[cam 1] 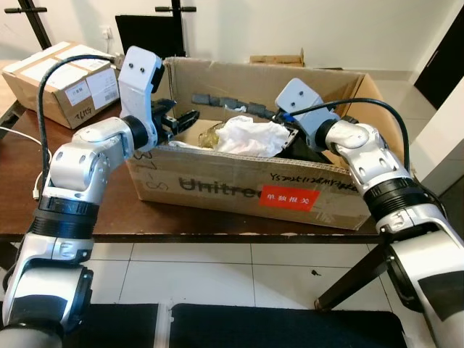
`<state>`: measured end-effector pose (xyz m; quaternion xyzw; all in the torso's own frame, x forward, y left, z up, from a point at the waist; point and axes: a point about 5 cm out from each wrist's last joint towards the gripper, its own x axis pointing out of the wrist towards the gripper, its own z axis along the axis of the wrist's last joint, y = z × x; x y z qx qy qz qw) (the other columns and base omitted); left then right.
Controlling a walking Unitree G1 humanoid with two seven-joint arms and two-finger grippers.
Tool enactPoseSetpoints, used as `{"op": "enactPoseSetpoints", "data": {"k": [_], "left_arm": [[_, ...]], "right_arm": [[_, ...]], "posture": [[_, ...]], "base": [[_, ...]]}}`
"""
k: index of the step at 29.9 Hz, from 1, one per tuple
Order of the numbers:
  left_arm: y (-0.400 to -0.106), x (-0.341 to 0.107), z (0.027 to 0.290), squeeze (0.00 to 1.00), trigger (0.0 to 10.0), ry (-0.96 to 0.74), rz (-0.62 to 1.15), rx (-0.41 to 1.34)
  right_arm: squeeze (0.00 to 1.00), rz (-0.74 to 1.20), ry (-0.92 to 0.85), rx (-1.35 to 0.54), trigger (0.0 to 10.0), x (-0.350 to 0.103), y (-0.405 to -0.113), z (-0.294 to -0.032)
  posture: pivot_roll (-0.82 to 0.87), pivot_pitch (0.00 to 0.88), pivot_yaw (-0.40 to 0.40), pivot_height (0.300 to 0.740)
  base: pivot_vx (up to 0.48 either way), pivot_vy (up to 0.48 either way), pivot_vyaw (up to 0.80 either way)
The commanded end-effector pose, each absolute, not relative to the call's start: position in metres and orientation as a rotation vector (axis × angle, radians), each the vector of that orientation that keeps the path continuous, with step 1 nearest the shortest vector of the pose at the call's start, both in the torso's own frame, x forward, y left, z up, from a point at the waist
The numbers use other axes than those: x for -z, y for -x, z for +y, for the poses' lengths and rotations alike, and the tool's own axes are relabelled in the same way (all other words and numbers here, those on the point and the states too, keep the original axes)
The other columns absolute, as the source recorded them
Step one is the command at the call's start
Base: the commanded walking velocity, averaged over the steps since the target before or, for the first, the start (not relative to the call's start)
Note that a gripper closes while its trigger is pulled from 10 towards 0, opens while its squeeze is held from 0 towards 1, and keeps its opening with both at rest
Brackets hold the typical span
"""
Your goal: Picking trash to rubbish bin
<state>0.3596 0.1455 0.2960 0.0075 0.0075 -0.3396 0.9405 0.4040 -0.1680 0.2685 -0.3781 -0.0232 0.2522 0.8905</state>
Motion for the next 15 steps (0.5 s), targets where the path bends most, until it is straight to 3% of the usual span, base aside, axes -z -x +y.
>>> {"op": "enactPoseSetpoints", "data": {"k": [1,4,5,6,15], "left_arm": [[-0.3582,-0.2975,0.1381,0.00,10.0,-0.009,0.033,0.757],[-0.3590,-0.2975,0.1373,0.00,10.0,-0.024,0.044,0.770],[-0.3594,-0.2975,0.1373,0.00,10.0,-0.031,0.049,0.773],[-0.3598,-0.2965,0.1365,0.00,10.0,-0.024,0.064,0.780],[-0.3566,-0.2922,0.1336,0.00,10.0,-0.058,0.108,0.811]], "right_arm": [[0.00,-0.012,0.805,-0.548,10.0,-0.2595,-0.4041,-0.1724],[0.00,-0.016,0.816,-0.549,10.0,-0.2588,-0.4053,-0.1729],[0.63,-0.018,0.822,-0.548,10.0,-0.2585,-0.4060,-0.1731],[1.00,-0.026,0.795,-0.555,10.0,-0.2598,-0.4063,-0.1729],[1.00,-0.061,0.771,-0.585,10.0,-0.2646,-0.4065,-0.1699]], "posture": [[0.00,0.087,0.003,0.740],[0.00,0.086,0.004,0.740],[0.00,0.086,0.004,0.740],[0.00,0.087,0.006,0.740],[0.00,0.088,0.004,0.740]], "base": [[0.000,0.000,0.00],[0.000,0.000,0.00],[0.000,0.000,0.00],[0.000,0.000,0.00],[0.000,0.000,0.00]]}}
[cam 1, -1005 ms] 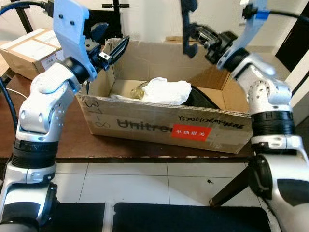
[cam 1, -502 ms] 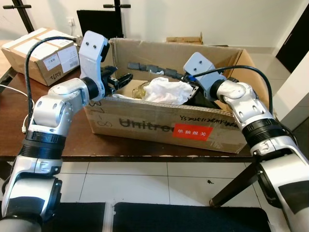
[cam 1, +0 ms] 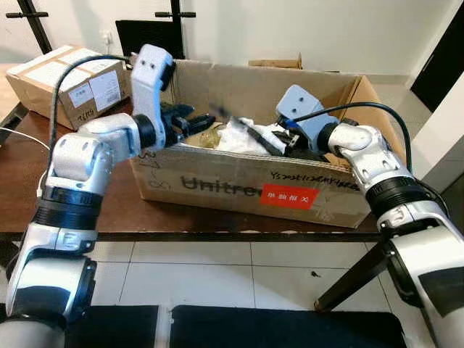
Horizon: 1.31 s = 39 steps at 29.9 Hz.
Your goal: Picking trash to rubbish bin
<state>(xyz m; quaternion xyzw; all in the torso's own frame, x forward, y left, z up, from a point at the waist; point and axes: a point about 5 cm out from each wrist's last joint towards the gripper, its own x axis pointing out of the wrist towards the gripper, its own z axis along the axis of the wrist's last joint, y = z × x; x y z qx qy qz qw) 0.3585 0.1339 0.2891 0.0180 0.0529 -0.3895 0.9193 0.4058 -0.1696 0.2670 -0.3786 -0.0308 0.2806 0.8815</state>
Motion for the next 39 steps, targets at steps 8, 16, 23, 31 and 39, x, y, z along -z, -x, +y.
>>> {"op": "enactPoseSetpoints", "data": {"k": [8,16,23,31,39], "left_arm": [[-0.358,-0.297,0.138,0.00,10.0,-0.064,0.068,0.788],[-0.332,-0.334,0.149,0.00,10.0,0.004,-0.197,0.989],[-0.280,-0.323,0.157,0.00,10.0,-0.026,-0.212,1.345],[-0.243,-0.220,0.165,0.00,10.0,-0.342,0.303,1.443],[-0.246,-0.118,0.160,0.00,10.0,-0.344,0.489,1.134]], "right_arm": [[0.00,-0.158,0.588,-0.535,10.0,-0.285,-0.410,-0.167],[0.00,-0.381,-0.177,-0.818,10.0,-0.350,-0.394,-0.178],[0.00,-0.410,-0.274,-1.302,10.0,-0.345,-0.348,-0.168],[0.00,-0.088,-0.135,-1.579,10.0,-0.268,-0.299,-0.151],[0.00,0.240,0.095,-1.625,10.0,-0.192,-0.265,-0.134]], "posture": [[0.00,0.089,0.001,0.740],[0.00,0.093,0.007,0.740],[0.00,0.095,0.005,0.740],[0.00,0.098,0.018,0.740],[-0.02,0.098,0.032,0.740]], "base": [[0.000,0.000,0.00],[0.000,0.000,0.00],[0.000,0.000,0.00],[0.000,0.000,0.00],[0.000,0.000,0.00]]}}
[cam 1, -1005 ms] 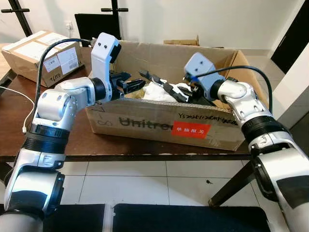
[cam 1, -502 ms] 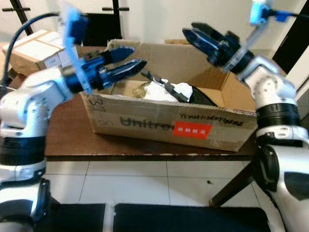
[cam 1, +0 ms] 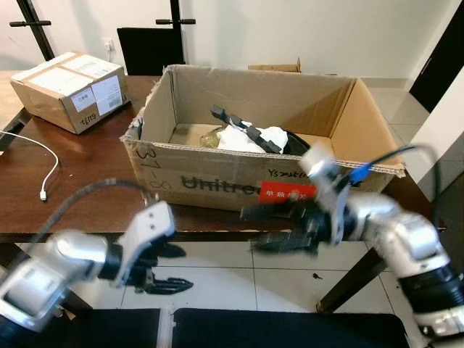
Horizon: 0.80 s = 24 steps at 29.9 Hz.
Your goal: Picking trash to rubbish bin
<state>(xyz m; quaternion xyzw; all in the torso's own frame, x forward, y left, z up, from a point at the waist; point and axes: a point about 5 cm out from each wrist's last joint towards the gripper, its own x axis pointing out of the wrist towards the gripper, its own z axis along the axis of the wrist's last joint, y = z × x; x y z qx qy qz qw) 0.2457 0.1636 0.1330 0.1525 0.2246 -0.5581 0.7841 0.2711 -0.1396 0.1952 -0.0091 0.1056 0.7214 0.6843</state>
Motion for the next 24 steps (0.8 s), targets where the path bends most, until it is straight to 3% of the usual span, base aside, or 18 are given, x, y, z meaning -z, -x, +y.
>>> {"op": "enactPoseSetpoints", "data": {"k": [1,6,7,9,11,18,20,24], "left_arm": [[-0.246,-0.118,0.160,0.00,10.0,-0.344,0.489,1.134],[-0.249,-0.084,0.153,0.00,10.0,-0.248,0.494,0.943],[-0.242,-0.062,0.154,0.00,10.0,-0.231,0.582,0.883],[-0.242,-0.062,0.154,0.00,10.0,-0.231,0.582,0.883],[-0.225,-0.018,0.157,0.00,10.0,-0.208,0.748,0.765],[-0.194,0.041,0.171,0.00,10.0,-0.153,0.958,0.474],[-0.191,0.046,0.172,0.00,10.0,-0.156,0.958,0.441],[-0.187,0.055,0.178,0.00,10.0,-0.165,0.909,0.320]], "right_arm": [[0.00,0.240,0.095,-1.625,10.0,-0.192,-0.265,-0.134],[0.00,0.390,0.257,-1.568,10.0,-0.151,-0.258,-0.129],[0.00,0.510,0.382,-1.554,10.0,-0.123,-0.251,-0.131],[0.00,0.510,0.382,-1.554,10.0,-0.123,-0.251,-0.131],[0.00,0.715,0.490,-1.478,10.0,-0.068,-0.237,-0.135],[0.00,0.955,0.441,-1.109,10.0,0.011,-0.224,-0.140],[0.00,0.974,0.448,-1.043,10.0,0.020,-0.222,-0.144],[0.00,0.934,0.357,-0.670,10.0,0.043,-0.222,-0.159]], "posture": [[-0.02,0.098,0.032,0.740],[-0.02,0.094,0.033,0.740],[-0.02,0.094,0.032,0.740],[-0.02,0.094,0.032,0.740],[-0.02,0.091,0.031,0.740],[-0.02,0.097,0.024,0.740],[-0.02,0.097,0.024,0.740],[-0.01,0.105,0.007,0.740]], "base": [[0.000,0.000,0.00],[0.000,0.000,0.00],[0.000,0.000,0.00],[0.000,0.000,0.00],[0.000,0.000,0.00],[0.000,0.000,0.00],[0.000,0.000,0.00],[0.000,0.000,0.00]]}}
